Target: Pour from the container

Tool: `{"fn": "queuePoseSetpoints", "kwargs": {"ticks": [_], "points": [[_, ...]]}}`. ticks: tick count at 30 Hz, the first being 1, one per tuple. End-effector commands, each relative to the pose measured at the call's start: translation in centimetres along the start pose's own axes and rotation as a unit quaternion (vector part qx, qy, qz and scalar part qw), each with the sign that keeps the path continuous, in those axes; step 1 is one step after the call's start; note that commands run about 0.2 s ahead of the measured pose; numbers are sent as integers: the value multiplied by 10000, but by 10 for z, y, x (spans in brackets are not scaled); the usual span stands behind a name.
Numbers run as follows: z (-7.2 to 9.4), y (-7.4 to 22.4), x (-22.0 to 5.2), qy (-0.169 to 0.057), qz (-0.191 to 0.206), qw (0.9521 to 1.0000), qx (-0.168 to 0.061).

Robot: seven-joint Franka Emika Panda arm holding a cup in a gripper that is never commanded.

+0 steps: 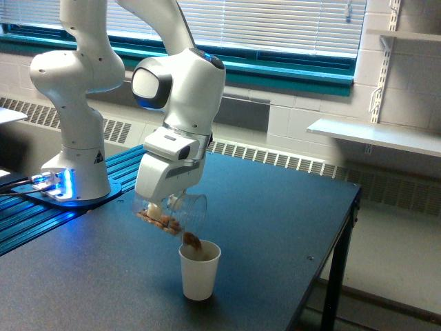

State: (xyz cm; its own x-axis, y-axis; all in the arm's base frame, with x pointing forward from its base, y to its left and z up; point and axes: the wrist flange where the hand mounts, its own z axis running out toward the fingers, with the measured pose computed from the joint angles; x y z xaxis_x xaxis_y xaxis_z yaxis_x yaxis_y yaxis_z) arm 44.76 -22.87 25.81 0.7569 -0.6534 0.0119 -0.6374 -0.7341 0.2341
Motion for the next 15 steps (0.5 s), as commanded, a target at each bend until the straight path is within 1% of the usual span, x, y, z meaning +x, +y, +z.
{"fn": "queuePoseSetpoints", "kwargs": {"ticks": [1, 15], "points": [[1, 3, 2, 29, -117, 9999, -66], [-2, 2, 6, 53, -196, 9997, -115]]}}
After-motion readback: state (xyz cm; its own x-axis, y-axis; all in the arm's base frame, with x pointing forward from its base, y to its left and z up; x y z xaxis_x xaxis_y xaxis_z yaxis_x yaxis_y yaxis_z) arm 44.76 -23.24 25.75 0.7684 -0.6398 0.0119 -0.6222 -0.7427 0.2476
